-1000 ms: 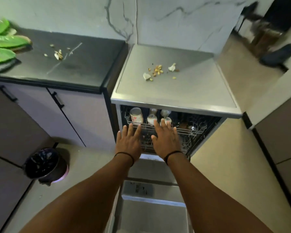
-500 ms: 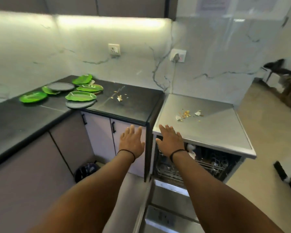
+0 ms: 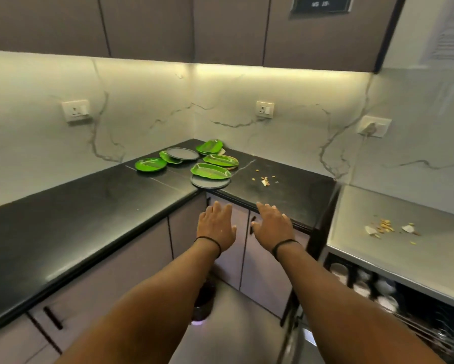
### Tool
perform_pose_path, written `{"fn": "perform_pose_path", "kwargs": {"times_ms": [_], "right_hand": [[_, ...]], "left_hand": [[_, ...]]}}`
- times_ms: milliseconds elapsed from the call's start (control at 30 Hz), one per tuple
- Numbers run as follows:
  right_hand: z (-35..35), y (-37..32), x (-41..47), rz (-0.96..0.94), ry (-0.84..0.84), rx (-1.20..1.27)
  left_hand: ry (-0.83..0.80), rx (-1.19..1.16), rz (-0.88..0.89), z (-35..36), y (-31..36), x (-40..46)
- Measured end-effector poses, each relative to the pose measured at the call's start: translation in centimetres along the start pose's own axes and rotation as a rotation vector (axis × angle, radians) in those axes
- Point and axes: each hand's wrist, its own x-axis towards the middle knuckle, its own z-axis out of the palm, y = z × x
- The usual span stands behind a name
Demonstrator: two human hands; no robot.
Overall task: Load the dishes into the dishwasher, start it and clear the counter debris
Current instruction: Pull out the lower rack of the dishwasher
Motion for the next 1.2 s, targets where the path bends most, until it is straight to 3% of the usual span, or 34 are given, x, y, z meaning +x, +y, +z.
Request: {"fn": "perform_pose_path", "kwargs": {"times_ms": [400,567,833,1200], "right_hand": [[8.1,-15.0,6.8,0.016,-0.115,0.070],[7.4,-15.5,9.6,0.037,-0.057,0.032],[10.9,-17.1,16.0,0.036,-0.135,0.096],[19.7,-12.6,33.1,0.024,-0.135,0.130]], "left_hand": [[-0.037,0.018,-0.125,-2.4,-18.6,4.7],[-0.037,-0.036,-0.059,-1.5,-19.0,7.2],[-0.059,-0.036,-0.069,1.1,-22.8,12.4],[-0.105,-0.115,-0.236,9.6,-25.2,28.7]]}}
